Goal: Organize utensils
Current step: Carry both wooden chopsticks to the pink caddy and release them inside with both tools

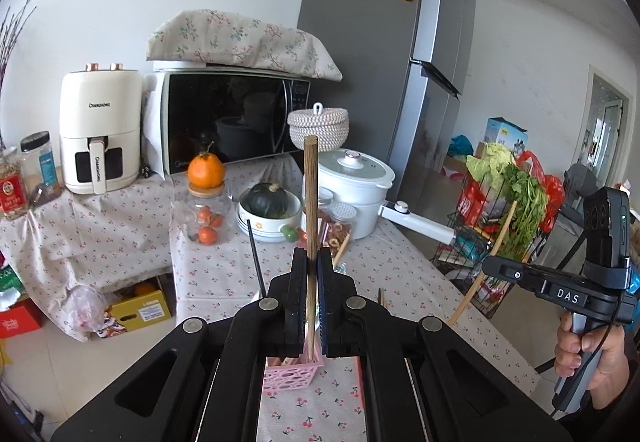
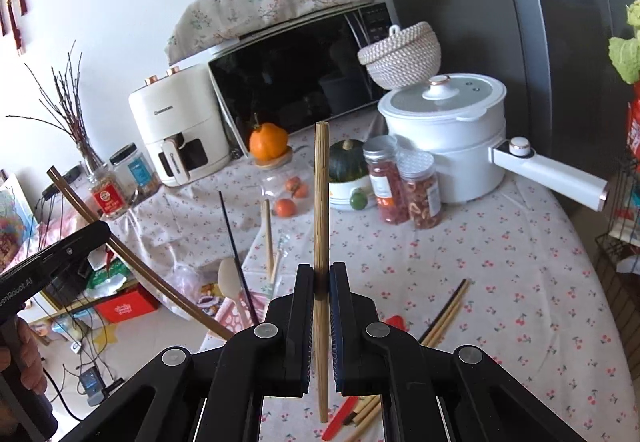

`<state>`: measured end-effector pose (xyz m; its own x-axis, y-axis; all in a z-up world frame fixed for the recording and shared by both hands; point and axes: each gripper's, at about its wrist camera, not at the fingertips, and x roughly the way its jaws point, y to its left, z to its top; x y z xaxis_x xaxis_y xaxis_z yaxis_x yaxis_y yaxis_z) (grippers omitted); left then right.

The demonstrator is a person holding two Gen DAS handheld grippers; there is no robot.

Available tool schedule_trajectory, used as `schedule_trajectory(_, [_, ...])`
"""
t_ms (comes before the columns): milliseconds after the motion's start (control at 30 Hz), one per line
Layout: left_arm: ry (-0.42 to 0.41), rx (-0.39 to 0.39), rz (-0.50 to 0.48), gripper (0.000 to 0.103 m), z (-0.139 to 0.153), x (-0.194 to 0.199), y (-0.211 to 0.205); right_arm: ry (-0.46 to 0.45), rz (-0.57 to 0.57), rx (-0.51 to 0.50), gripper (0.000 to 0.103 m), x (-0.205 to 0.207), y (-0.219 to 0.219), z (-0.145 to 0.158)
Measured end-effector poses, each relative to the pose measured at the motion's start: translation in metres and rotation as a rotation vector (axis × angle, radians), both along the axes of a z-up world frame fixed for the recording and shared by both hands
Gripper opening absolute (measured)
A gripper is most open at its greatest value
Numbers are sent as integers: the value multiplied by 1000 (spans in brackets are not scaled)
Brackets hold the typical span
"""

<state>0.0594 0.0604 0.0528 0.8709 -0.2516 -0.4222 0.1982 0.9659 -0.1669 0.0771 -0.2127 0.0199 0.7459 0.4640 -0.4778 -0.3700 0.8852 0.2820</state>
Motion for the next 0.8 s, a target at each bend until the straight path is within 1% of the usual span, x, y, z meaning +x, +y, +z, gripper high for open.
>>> schedule_trajectory(100, [-9, 35, 17, 4, -1, 5, -2, -6, 8, 17, 6, 2, 7, 3])
schedule_trajectory(200, [8, 85, 25, 4, -8, 16, -7, -13, 15, 35, 6, 5, 15, 5])
schedule_trajectory(600, [202, 199, -9, 4, -55, 70, -27, -19, 26, 102, 6, 28, 46, 4])
schedule_trajectory(700, [255, 209, -18, 4, -67, 81, -29, -14, 21, 125, 6, 35, 49, 2])
schedule_trajectory(800, [296, 197, -25, 5, -76, 92, -28, -9, 12, 137, 6, 42, 52, -1])
